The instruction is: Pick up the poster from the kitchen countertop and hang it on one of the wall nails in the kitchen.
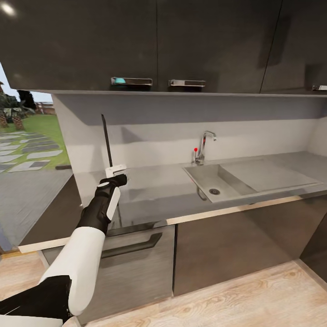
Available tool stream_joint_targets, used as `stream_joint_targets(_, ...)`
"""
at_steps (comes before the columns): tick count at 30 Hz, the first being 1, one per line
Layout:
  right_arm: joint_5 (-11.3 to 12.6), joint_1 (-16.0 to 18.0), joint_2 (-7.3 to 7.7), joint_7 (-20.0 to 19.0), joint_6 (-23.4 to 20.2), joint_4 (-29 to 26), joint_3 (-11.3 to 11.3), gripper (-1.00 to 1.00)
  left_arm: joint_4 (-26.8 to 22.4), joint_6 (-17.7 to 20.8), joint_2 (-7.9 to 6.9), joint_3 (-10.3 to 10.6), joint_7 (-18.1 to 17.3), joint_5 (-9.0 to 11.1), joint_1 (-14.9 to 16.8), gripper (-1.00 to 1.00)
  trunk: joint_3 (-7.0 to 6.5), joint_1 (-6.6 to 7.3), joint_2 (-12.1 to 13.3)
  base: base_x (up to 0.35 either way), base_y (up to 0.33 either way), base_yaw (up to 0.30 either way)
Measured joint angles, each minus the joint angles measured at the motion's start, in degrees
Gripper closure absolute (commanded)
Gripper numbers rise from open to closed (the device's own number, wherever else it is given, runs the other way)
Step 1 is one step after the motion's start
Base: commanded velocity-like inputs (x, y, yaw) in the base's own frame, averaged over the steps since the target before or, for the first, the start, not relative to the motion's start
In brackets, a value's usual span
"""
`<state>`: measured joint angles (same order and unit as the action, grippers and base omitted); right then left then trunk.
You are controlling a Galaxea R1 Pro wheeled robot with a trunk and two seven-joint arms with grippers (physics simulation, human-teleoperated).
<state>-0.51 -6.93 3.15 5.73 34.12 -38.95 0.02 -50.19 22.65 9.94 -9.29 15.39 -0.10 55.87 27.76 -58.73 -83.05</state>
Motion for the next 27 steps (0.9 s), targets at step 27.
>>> stream_joint_targets(27, -0.02, 0.00, -0.06, 0.00, -0.03, 0.04, 0.00, -1.00, -1.30, 0.05, 0.00, -0.01, -0.03, -0.01, 0.00, 1.00, 0.00, 0.00, 0.00, 0.000, 0.000, 0.000)
